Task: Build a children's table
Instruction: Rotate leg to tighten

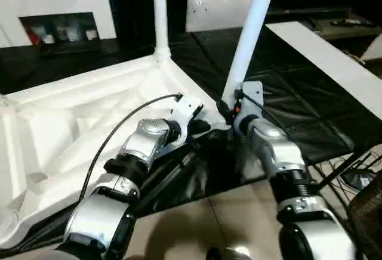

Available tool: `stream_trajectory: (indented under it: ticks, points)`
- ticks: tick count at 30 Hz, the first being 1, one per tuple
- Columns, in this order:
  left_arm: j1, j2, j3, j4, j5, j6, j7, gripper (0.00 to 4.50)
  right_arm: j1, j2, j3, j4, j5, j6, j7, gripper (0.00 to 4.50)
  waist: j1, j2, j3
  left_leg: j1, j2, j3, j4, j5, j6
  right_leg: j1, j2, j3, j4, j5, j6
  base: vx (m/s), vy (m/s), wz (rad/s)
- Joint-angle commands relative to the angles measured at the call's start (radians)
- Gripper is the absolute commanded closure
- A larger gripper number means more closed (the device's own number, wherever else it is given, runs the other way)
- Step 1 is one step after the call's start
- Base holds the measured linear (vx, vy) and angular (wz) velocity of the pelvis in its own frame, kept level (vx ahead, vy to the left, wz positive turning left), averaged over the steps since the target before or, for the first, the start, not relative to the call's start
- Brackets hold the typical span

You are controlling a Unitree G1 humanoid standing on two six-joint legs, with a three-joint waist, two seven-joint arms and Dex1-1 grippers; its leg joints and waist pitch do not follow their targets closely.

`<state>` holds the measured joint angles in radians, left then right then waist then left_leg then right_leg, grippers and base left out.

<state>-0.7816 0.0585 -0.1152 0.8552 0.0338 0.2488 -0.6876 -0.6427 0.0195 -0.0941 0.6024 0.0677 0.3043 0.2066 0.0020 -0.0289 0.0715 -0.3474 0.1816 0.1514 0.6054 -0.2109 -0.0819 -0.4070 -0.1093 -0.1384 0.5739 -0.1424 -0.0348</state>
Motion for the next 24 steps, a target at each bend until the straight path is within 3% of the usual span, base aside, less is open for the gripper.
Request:
stream_trajectory:
  ticks: [1,4,6,8,11,12,14,17,21,24]
  points:
    - [-0.037,-0.017,0.02,-0.059,-0.014,-0.027,0.066,4.5,0.027,0.11,0.088,0.03,0.044,0.032,0.093,2.0,0.005,-0.006,-0.081,-0.005,0.036,0.001,-0.075,-0.175,0.07,0.06,-0.055,0.058,-0.075,-0.391,-0.149,0.0,0.0,0.0]
    - [-0.03,0.016,0.011,-0.053,-0.004,-0.044,0.036,4.5,0.052,0.074,0.111,0.002,0.027,0.002,0.129,1.81,0.008,-0.005,-0.081,-0.01,0.035,0.003,-0.074,-0.138,0.088,0.058,-0.053,0.059,-0.074,-0.375,-0.147,0.0,0.0,0.0]
    - [-0.027,0.023,0.009,-0.053,-0.003,-0.045,0.025,4.5,0.059,0.064,0.118,-0.008,0.025,-0.003,0.145,1.51,0.007,-0.003,-0.086,-0.021,0.036,0.0,-0.074,-0.107,0.092,0.068,-0.053,0.059,-0.066,-0.346,-0.139,0.0,0.0,0.0]
    - [-0.02,0.042,-0.002,-0.054,0.002,-0.056,-0.008,4.5,0.077,0.041,0.126,-0.033,0.027,-0.012,0.181,1.39,0.005,-0.001,-0.086,-0.026,0.038,0.001,-0.072,-0.087,0.098,0.07,-0.051,0.061,-0.061,-0.303,-0.148,0.0,0.0,0.0]
    - [0.0,0.098,-0.037,-0.062,0.021,-0.082,-0.097,4.5,0.125,-0.035,0.144,-0.101,0.032,-0.037,0.292,1.13,0.004,-0.002,-0.087,-0.023,0.04,0.005,-0.07,-0.077,0.104,0.069,-0.049,0.066,-0.06,-0.27,-0.161,0.0,0.0,0.0]
    - [0.006,0.121,-0.053,-0.061,0.026,-0.107,-0.145,4.5,0.145,-0.073,0.145,-0.131,0.045,-0.046,0.35,1.02,0.005,0.002,-0.087,-0.018,0.042,0.006,-0.069,-0.073,0.105,0.066,-0.045,0.065,-0.058,-0.257,-0.175,0.0,0.0,0.0]
    - [0.009,0.143,-0.069,-0.057,0.033,-0.127,-0.187,4.5,0.162,-0.107,0.141,-0.159,0.06,-0.046,0.399,0.91,0.013,0.0,-0.087,-0.016,0.044,0.009,-0.069,-0.068,0.117,0.067,-0.044,0.067,-0.056,-0.234,-0.184,0.0,0.0,0.0]
    - [0.018,0.192,-0.106,-0.048,0.042,-0.199,-0.294,4.5,0.2,-0.191,0.134,-0.224,0.089,-0.051,0.515,0.58,0.018,-0.001,-0.084,-0.014,0.045,0.01,-0.071,-0.087,0.114,0.066,-0.045,0.067,-0.06,-0.265,-0.181,0.0,0.0,0.0]
    - [0.024,0.242,-0.141,-0.035,0.063,-0.288,-0.38,4.5,0.248,-0.275,0.127,-0.288,0.116,-0.055,0.607,0.26,0.03,-0.004,-0.08,-0.007,0.045,0.013,-0.074,-0.127,0.088,0.06,-0.044,0.069,-0.07,-0.364,-0.143,0.0,0.0,0.0]
    - [0.016,0.263,-0.135,-0.018,0.061,-0.282,-0.392,4.5,0.284,-0.321,0.118,-0.337,0.136,-0.053,0.649,0.05,0.041,-0.003,-0.078,0.001,0.047,0.016,-0.075,-0.151,0.076,0.055,-0.046,0.07,-0.078,-0.421,-0.119,0.0,0.0,0.0]
